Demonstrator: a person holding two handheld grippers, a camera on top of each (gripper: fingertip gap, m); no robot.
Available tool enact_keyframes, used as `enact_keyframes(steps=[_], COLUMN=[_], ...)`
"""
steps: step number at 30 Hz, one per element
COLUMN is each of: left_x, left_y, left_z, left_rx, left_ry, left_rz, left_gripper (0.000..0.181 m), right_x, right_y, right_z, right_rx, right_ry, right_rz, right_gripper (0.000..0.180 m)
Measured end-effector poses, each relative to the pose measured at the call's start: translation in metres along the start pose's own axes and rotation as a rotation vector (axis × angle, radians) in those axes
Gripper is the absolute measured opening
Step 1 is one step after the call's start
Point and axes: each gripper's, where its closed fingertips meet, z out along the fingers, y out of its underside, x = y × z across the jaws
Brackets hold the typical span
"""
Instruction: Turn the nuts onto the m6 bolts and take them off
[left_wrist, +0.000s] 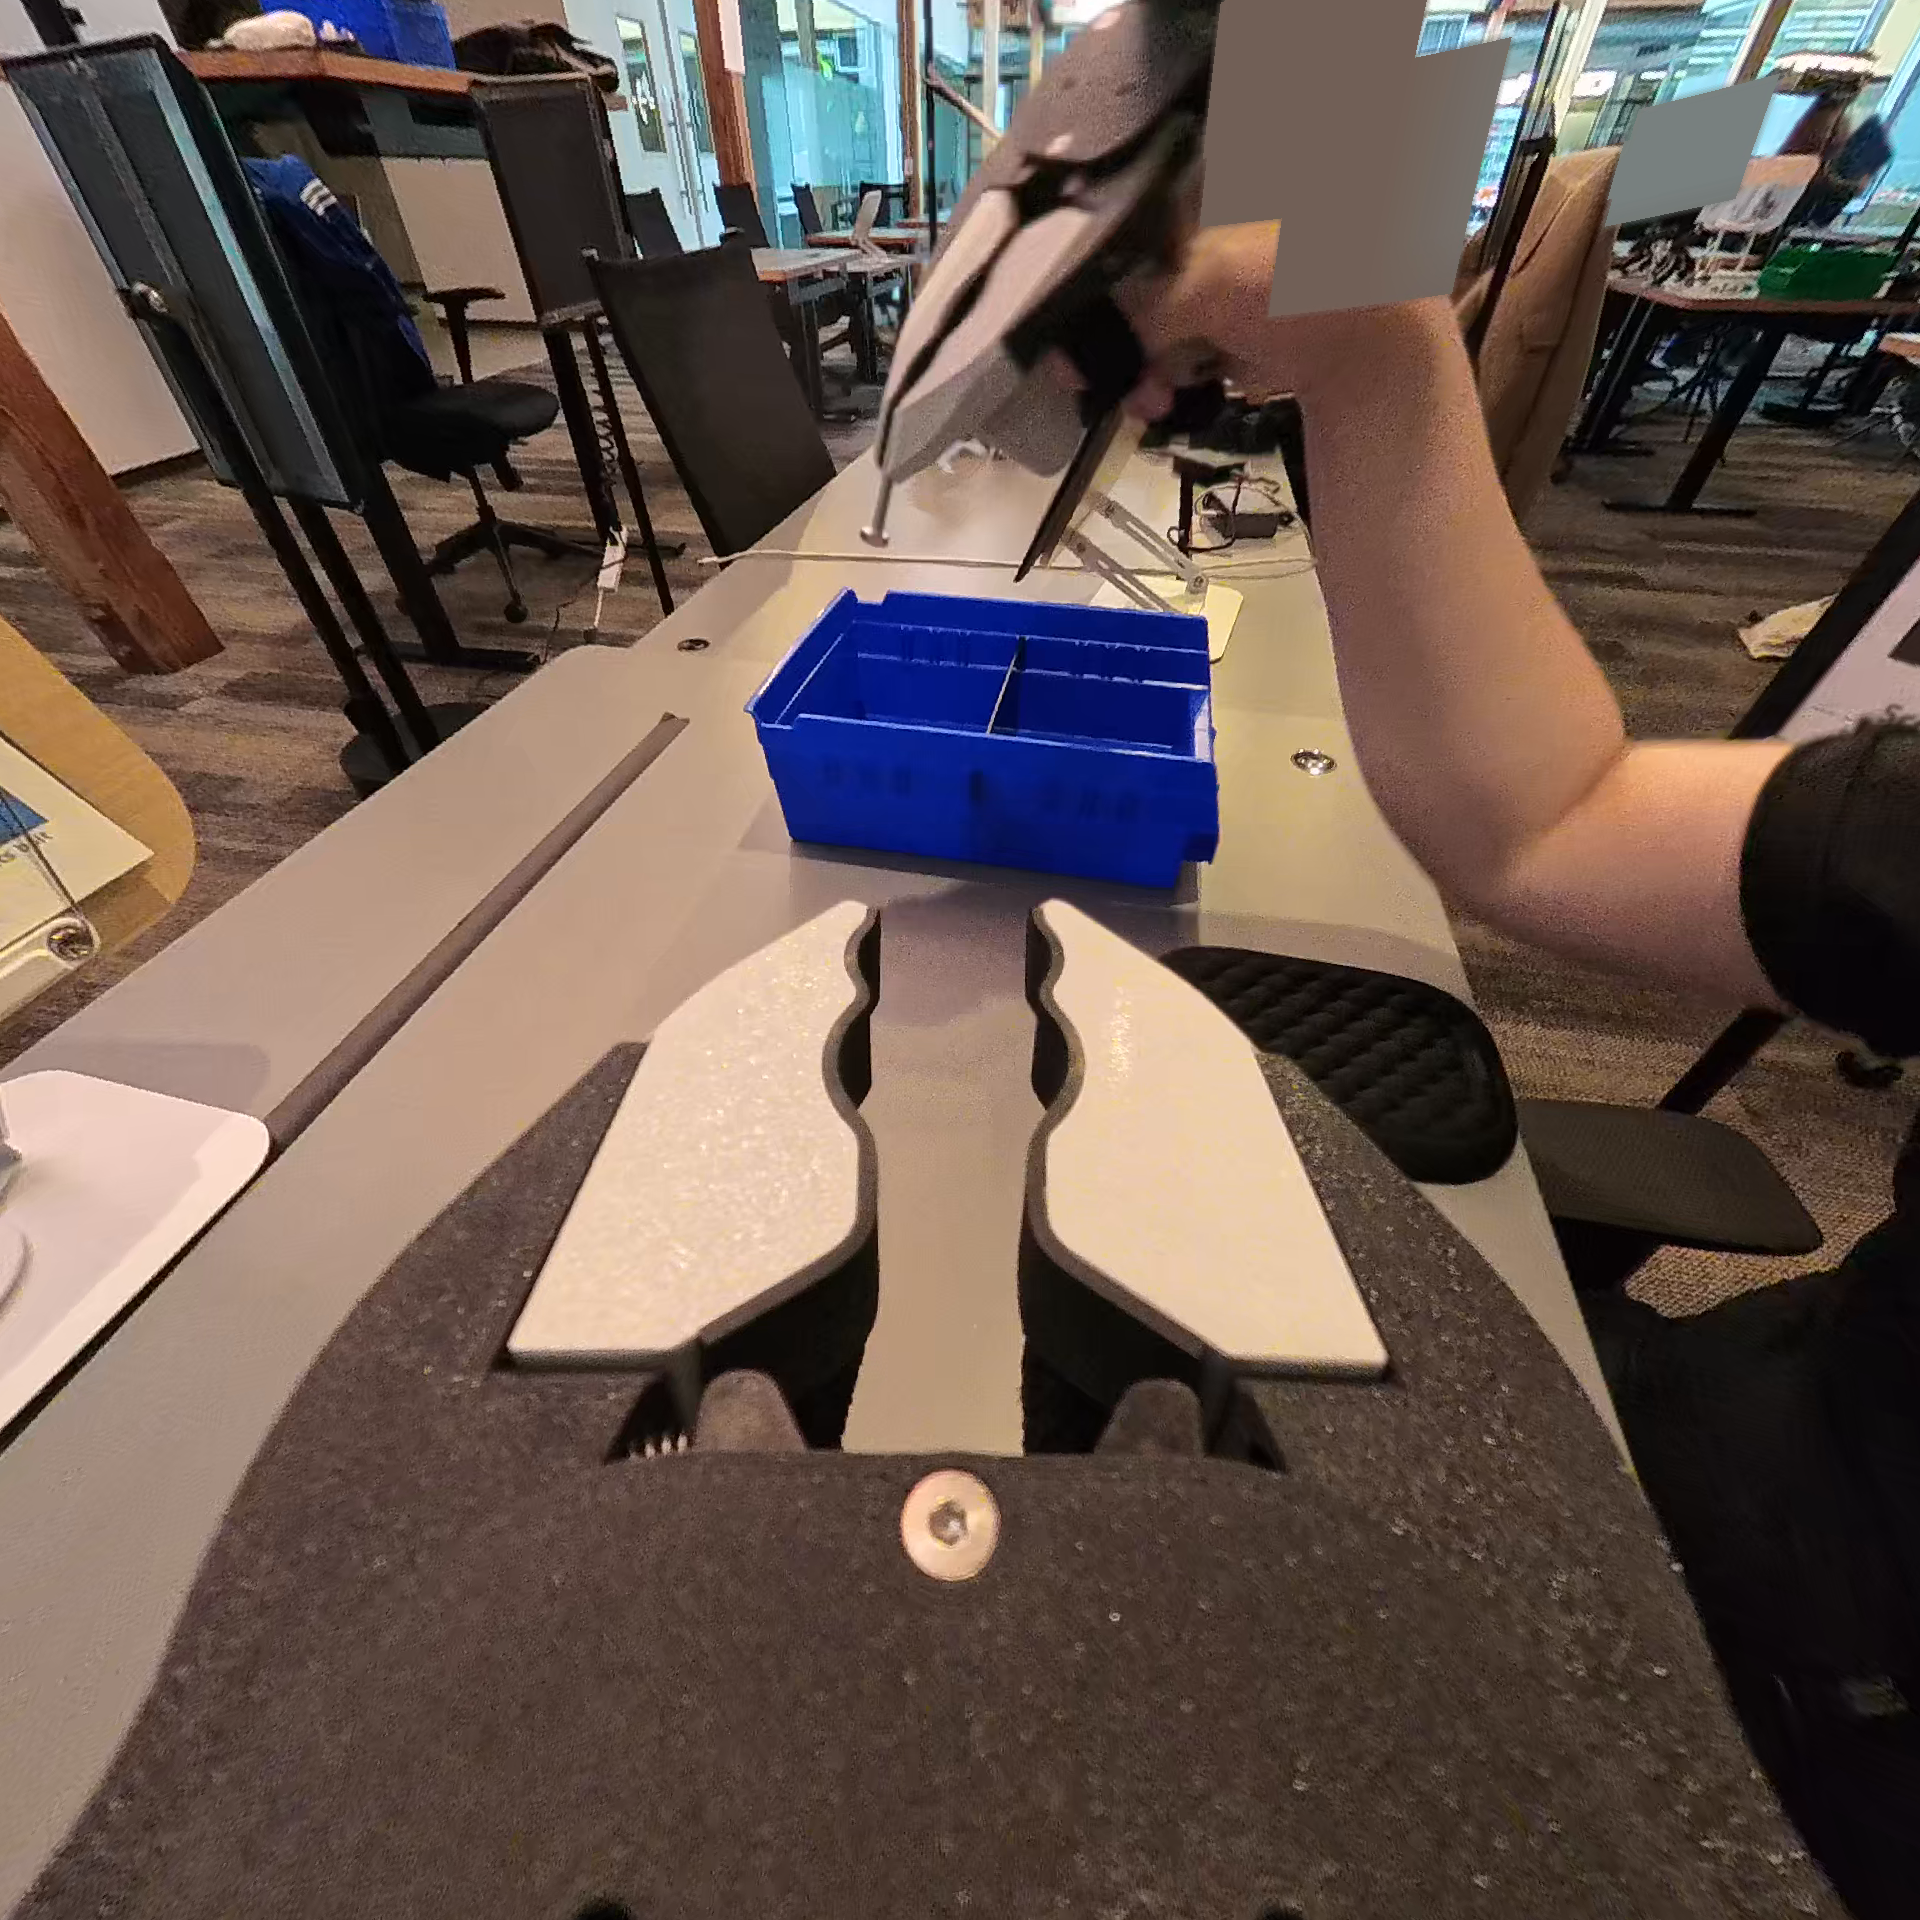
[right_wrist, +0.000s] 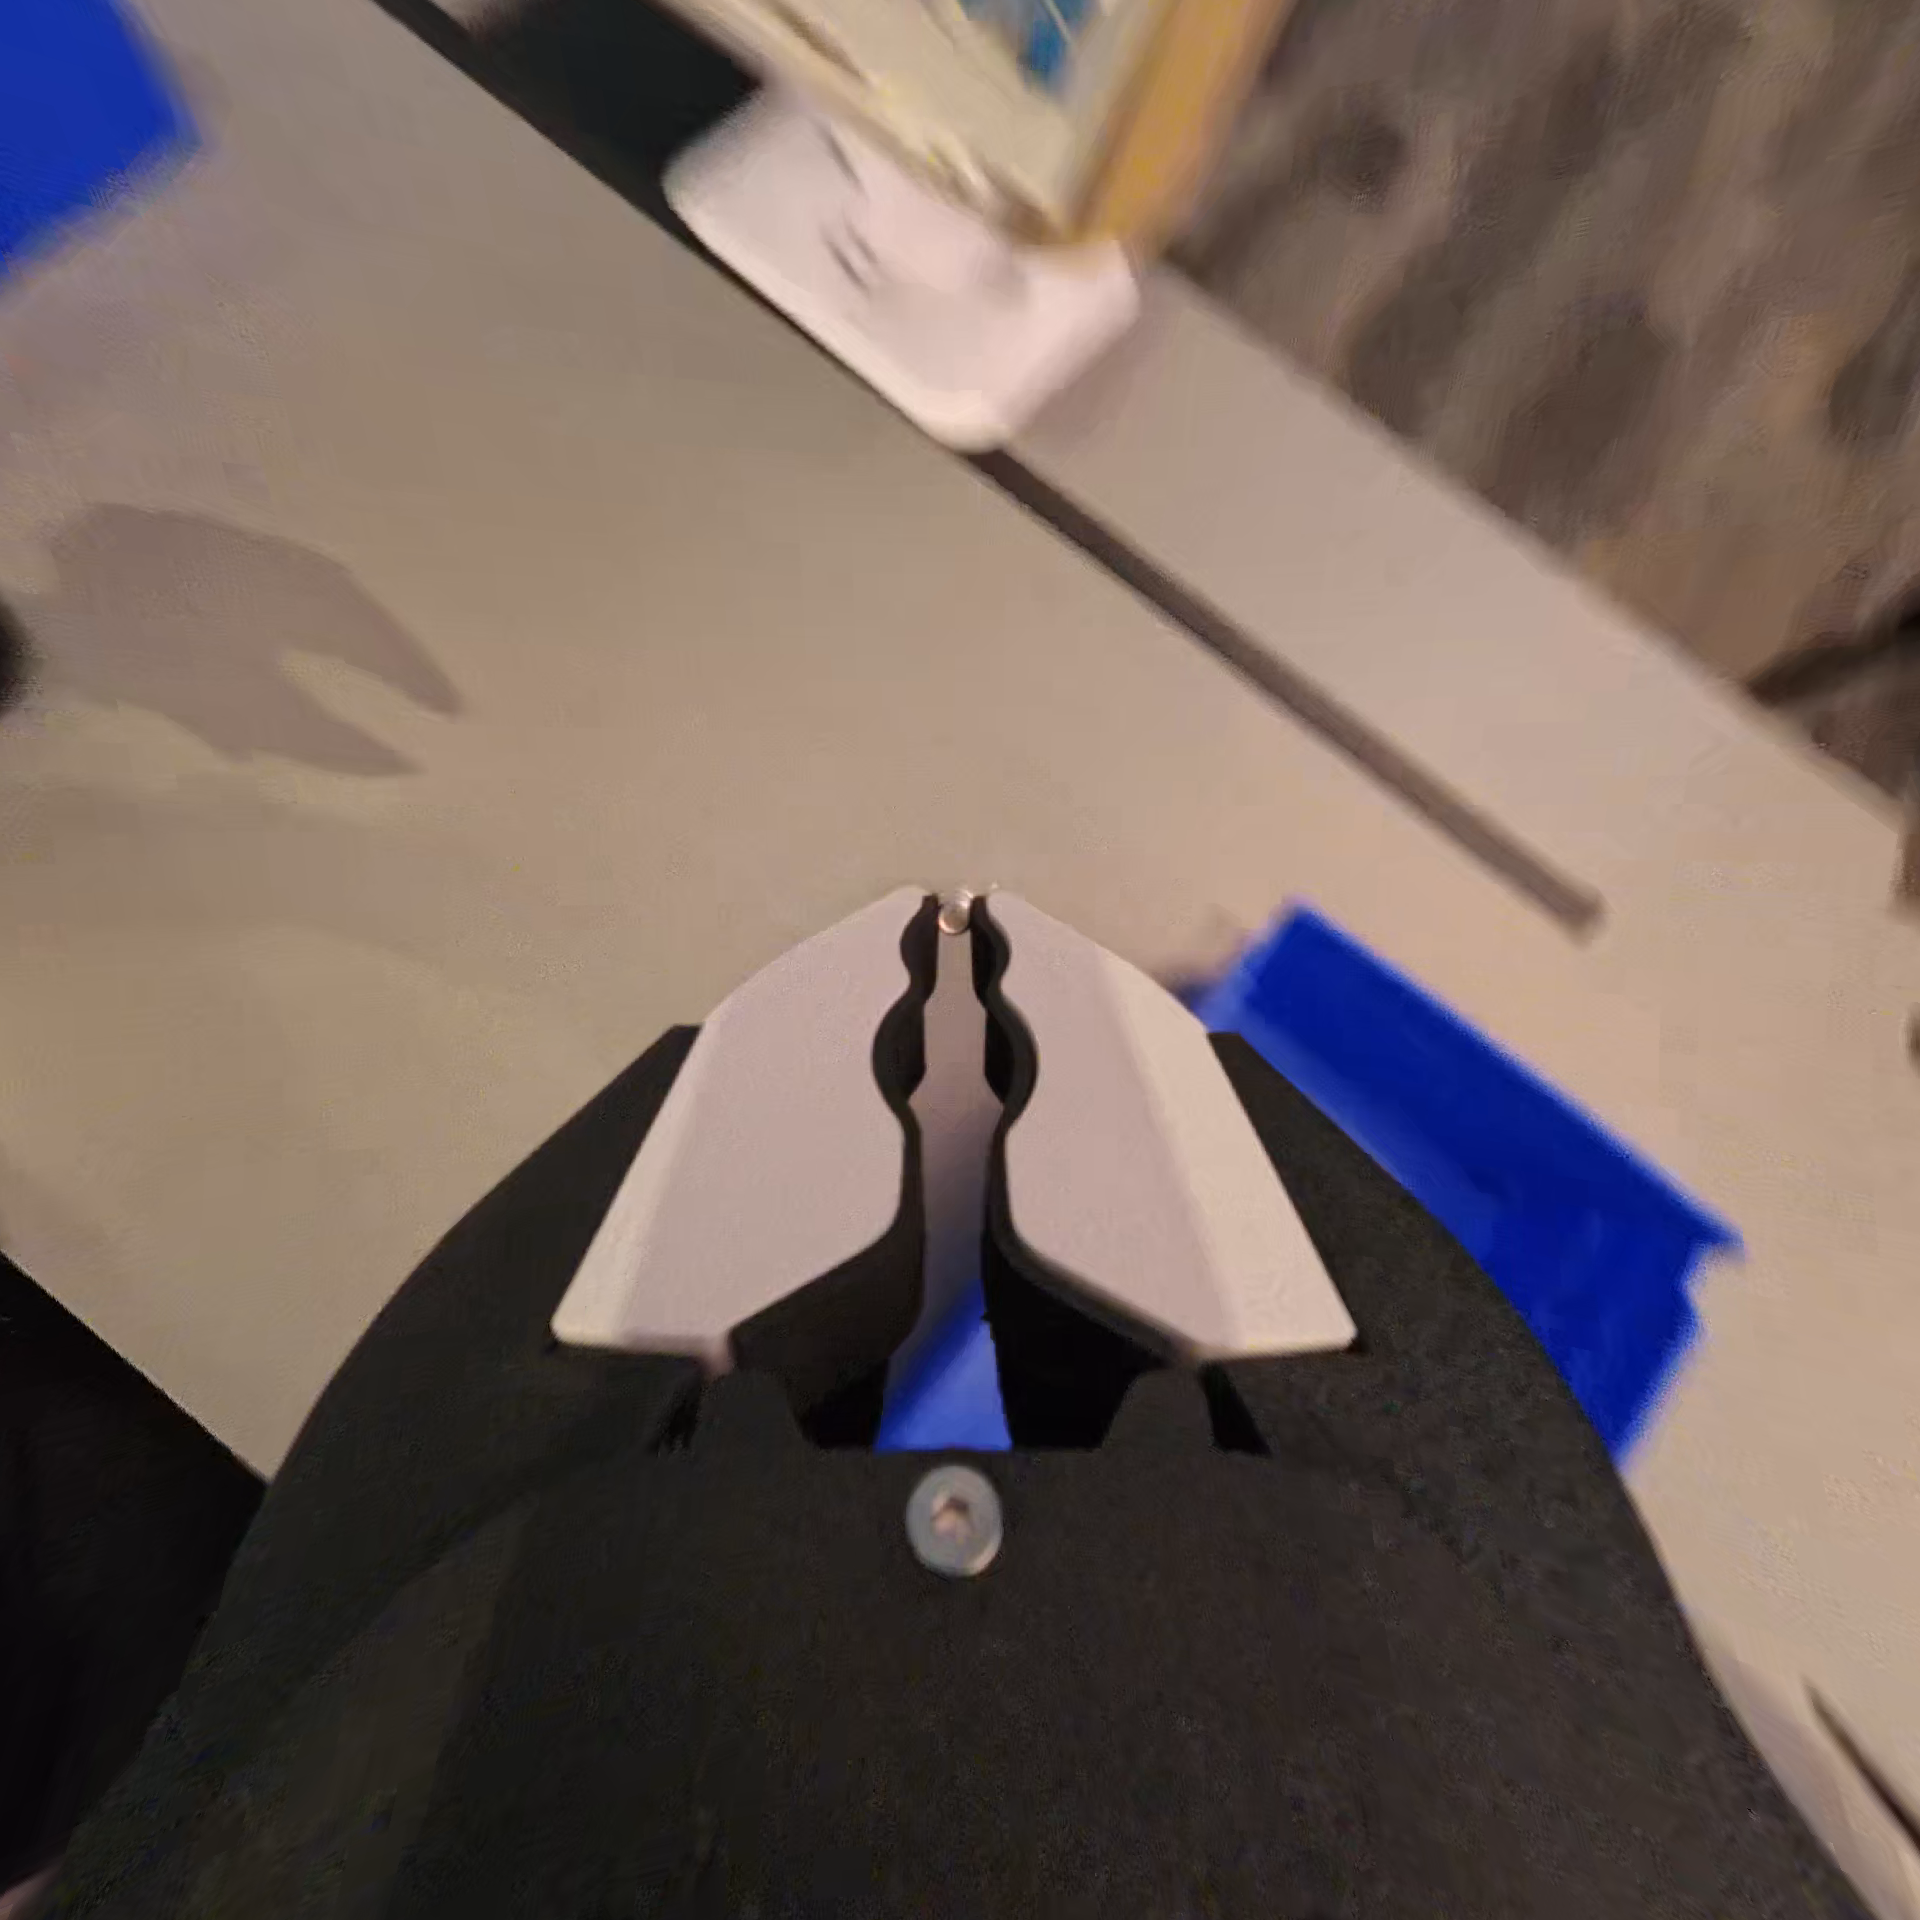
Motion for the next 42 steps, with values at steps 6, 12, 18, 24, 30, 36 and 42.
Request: enact_keyframes(steps=[6, 12, 18, 24, 30, 36, 42], left_x=[0.003, 0.002, 0.001, 0.001, -0.006, -0.013, -0.045], left_y=[0.008, 0.014, 0.018, 0.017, 0.016, 0.007, 0.010], left_z=[0.006, 0.009, 0.012, 0.014, 0.017, 0.011, 0.000], left_rx=[-0.050, -0.081, -0.104, -0.109, -0.104, -0.083, -0.090], left_ry=[0.004, 0.002, 0.003, -0.006, -0.023, -0.073, -0.231], left_rz=[0.022, 0.028, 0.021, 0.038, 0.026, 0.050, 0.041], left_gripper=[0.025, 0.025, 0.024, 0.023, 0.023, 0.024, 0.025], right_x=[0.121, 0.150, 0.149, 0.153, 0.161, 0.157, 0.039], right_y=[0.114, 0.184, 0.208, 0.215, 0.203, 0.121, -0.036], right_z=[0.052, 0.089, 0.110, 0.130, 0.132, 0.068, -0.018], right_rx=[-0.483, -0.710, -0.792, -0.756, -0.650, -0.373, 0.284], right_ry=[0.043, -0.035, -0.176, -0.213, -0.166, 0.040, -0.002], right_rz=[0.292, 0.364, 0.346, 0.304, 0.254, 0.126, -0.030], right_gripper=[0.005, 0.005, 0.006, 0.006, 0.014, 0.014, 0.019])
